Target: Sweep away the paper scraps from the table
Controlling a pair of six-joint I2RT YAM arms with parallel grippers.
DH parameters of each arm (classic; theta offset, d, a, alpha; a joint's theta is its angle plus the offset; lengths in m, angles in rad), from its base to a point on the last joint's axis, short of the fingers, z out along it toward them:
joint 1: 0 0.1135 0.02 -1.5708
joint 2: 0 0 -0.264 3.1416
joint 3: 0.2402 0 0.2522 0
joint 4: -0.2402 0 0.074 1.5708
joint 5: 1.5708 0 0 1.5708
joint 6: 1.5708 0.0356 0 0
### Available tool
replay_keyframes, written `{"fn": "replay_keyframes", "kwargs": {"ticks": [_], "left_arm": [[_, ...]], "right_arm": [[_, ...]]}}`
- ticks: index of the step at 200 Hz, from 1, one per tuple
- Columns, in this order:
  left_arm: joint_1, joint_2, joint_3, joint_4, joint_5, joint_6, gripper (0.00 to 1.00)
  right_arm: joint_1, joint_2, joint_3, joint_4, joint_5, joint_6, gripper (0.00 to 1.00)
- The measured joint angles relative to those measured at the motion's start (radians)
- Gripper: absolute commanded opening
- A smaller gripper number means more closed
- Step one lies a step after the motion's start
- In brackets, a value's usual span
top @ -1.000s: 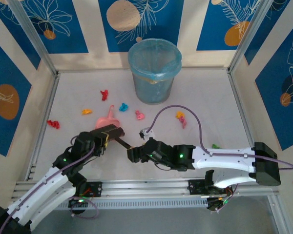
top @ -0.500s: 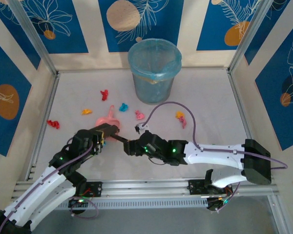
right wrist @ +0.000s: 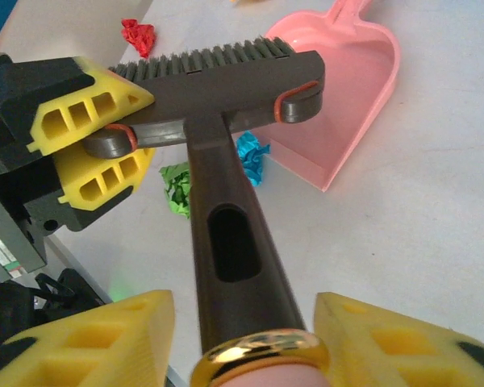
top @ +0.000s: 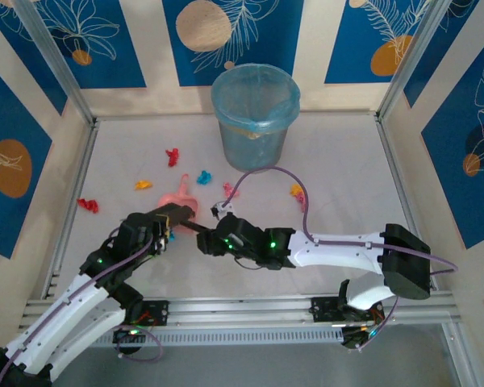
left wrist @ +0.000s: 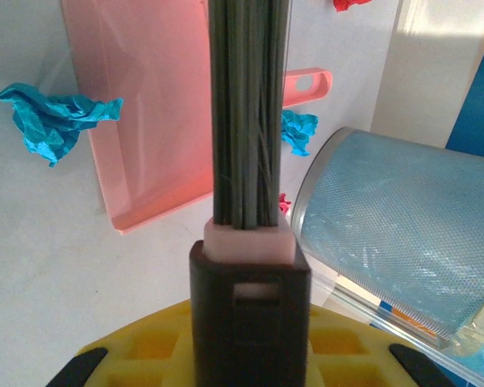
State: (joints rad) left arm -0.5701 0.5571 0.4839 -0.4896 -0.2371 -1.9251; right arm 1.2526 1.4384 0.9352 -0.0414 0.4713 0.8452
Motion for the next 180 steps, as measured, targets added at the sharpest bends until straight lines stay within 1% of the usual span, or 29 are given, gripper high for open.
{"fn": "replay_keyframes", "kwargs": {"ticks": [58, 61, 66, 75, 82, 88, 96, 104, 105, 107, 116, 130, 144, 163, 180], "left_arm": [[0.008, -0.013, 0.000, -0.013, -0.011, -0.011, 0.00], [0.009, -0.014, 0.000, -0.013, -0.011, -0.011, 0.04], [0.009, -0.018, 0.000, -0.013, -0.011, -0.010, 0.14], [0.009, -0.021, 0.000, -0.012, -0.011, -0.008, 0.25], [0.009, -0.026, -0.001, -0.010, -0.011, -0.003, 0.36], [0.009, -0.032, -0.003, -0.001, -0.010, 0.013, 0.50], [0.009, -0.042, -0.006, 0.015, -0.009, 0.030, 0.63], [0.009, -0.056, -0.008, 0.034, -0.012, 0.052, 0.82], [0.009, -0.059, -0.008, 0.035, -0.010, 0.054, 0.83], [0.009, -0.064, -0.008, 0.040, -0.010, 0.077, 0.87], [0.009, -0.089, -0.008, 0.056, -0.017, 0.116, 0.99], [0.009, -0.143, -0.008, 0.080, -0.024, 0.200, 1.00], [0.009, -0.211, -0.013, 0.098, -0.028, 0.290, 1.00], [0.009, -0.320, -0.016, 0.110, -0.042, 0.433, 1.00], [0.009, -0.369, -0.005, 0.098, -0.049, 0.566, 1.00]], "right_arm": [[0.002, 0.006, 0.025, -0.016, -0.001, -0.022, 0.17], [0.002, 0.008, 0.026, -0.017, 0.000, -0.022, 0.16], [0.002, 0.008, 0.028, -0.019, 0.000, -0.026, 0.13], [0.002, 0.008, 0.031, -0.024, 0.000, -0.028, 0.08], [0.002, 0.008, 0.033, -0.026, 0.000, -0.032, 0.04], [0.002, 0.008, 0.035, -0.024, 0.000, -0.034, 0.00], [0.002, 0.007, 0.037, -0.027, 0.003, -0.035, 0.00], [0.002, 0.007, 0.037, -0.029, 0.004, -0.040, 0.00], [0.002, 0.007, 0.037, -0.030, 0.005, -0.042, 0.00], [0.002, 0.007, 0.037, -0.031, 0.006, -0.042, 0.00], [0.002, 0.003, 0.037, -0.040, 0.011, -0.045, 0.00], [0.002, -0.021, 0.029, -0.053, 0.012, -0.048, 0.00], [0.007, -0.078, 0.005, -0.048, 0.019, -0.057, 0.00], [0.014, -0.203, -0.047, -0.051, 0.023, -0.064, 0.00], [0.014, -0.329, -0.096, -0.077, 0.029, -0.059, 0.00]]}}
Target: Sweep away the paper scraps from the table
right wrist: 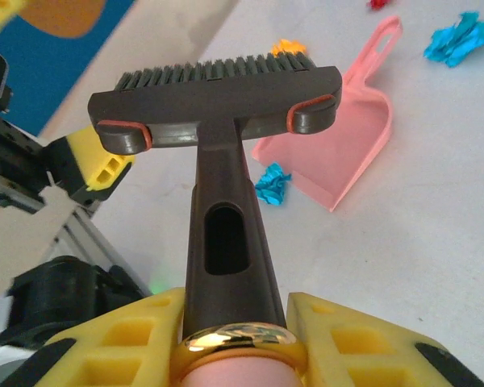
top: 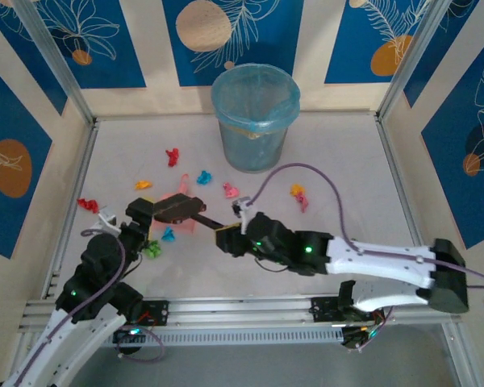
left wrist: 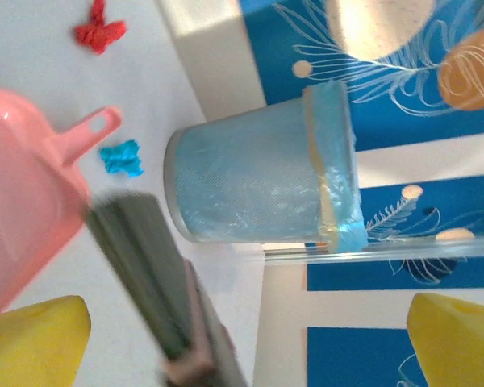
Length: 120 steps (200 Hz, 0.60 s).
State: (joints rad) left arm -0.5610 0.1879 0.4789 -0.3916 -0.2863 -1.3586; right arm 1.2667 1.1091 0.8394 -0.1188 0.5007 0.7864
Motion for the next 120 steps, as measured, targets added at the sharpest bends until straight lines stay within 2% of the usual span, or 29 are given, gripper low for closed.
{"fn": "replay_keyframes", "kwargs": {"ticks": [45, 83, 120], "left_arm": [[0.000, 0.071, 0.141, -0.126, 0.040, 0.354, 1.00], [0.000, 0.368, 0.252, -0.224, 0.166, 0.585, 1.00], [0.003, 0.652, 0.321, -0.281, 0.205, 0.735, 1.00]], "right_arm": [[-0.005, -0.332, -0.081, -0.228, 0.092, 0.061, 0.00], [-0.032, -0.568, -0.118, -0.490, 0.172, 0.114, 0.00], [-0.077, -0.622, -0.118, -0.645, 0.234, 0.106, 0.00]]}}
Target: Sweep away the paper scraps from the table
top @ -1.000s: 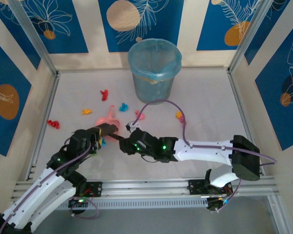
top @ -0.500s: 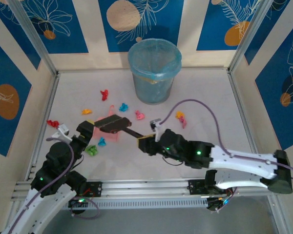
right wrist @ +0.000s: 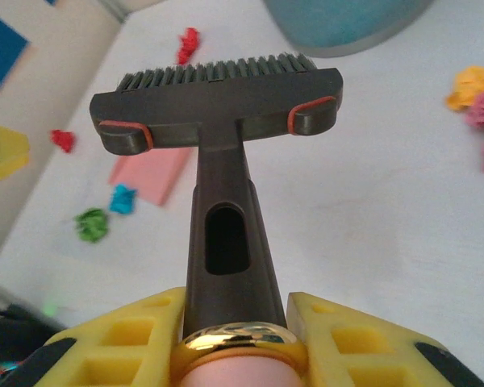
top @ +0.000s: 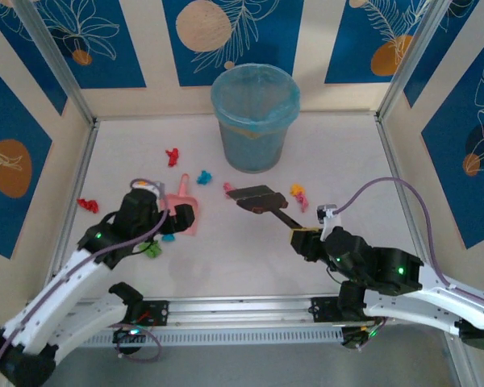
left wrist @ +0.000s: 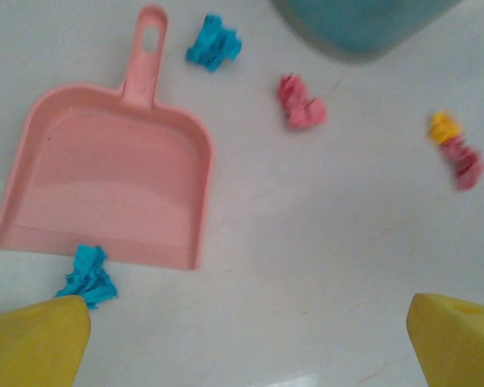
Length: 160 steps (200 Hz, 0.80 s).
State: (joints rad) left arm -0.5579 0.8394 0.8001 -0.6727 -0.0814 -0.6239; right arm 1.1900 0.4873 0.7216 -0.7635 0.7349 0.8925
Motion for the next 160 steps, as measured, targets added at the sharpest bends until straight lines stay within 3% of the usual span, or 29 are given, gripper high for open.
{"fn": "replay_keyframes", "kwargs": {"ticks": [44, 111, 160], "left_arm": [[0.008, 0.296, 0.089, 0.041, -0.008, 0.024, 1.00], [0.072, 0.857, 0.533, 0.052, -0.082, 0.137, 0.98], [0.145, 0.995, 0.636, 0.027, -0.117, 0.227, 0.98]], "right_arm": [[-0.052, 0.000, -0.016, 0.013, 0.058, -0.112, 0.00], [-0.169, -0.014, -0.177, 0.220, 0.050, -0.307, 0.00], [-0.179, -0.034, -0.227, 0.298, 0.024, -0.361, 0.00]]}}
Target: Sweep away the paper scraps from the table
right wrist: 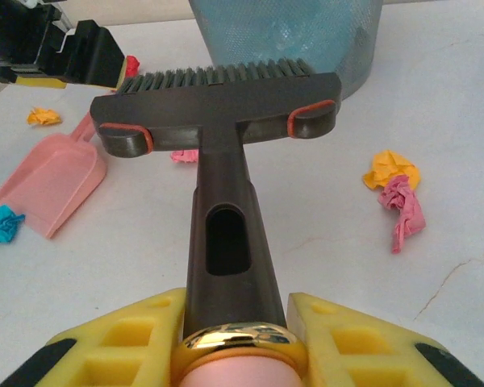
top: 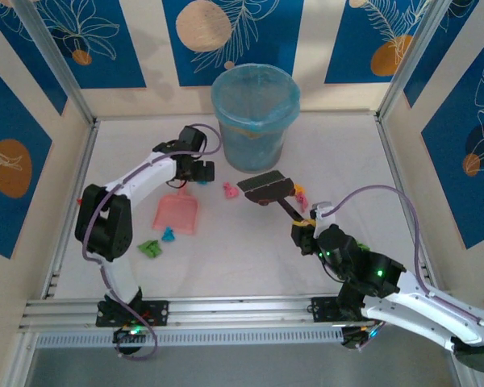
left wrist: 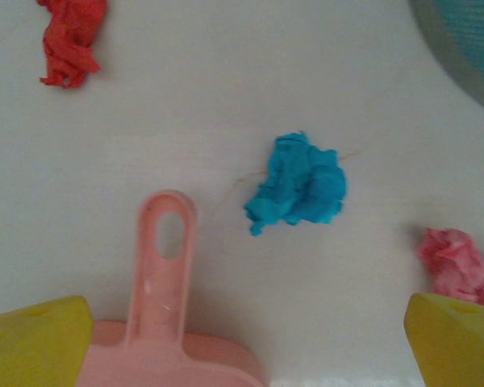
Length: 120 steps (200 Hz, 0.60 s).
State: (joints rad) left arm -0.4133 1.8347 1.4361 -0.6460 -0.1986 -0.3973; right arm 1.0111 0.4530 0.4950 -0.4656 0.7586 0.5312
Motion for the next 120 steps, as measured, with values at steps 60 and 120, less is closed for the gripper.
{"fn": "replay_keyframes", "kwargs": {"ticks": [60, 120], "left_arm": [[0.076, 0.071, 0.002, 0.005, 0.053, 0.055, 0.86], [0.076, 0.078, -0.069, 0.092, 0.090, 0.056, 0.71]], "right_arm": [[0.000, 0.000, -0.020, 0.013, 0.001, -0.007, 0.00], [0.000, -0.014, -0.021, 0.032, 0.019, -0.007, 0.00]]}}
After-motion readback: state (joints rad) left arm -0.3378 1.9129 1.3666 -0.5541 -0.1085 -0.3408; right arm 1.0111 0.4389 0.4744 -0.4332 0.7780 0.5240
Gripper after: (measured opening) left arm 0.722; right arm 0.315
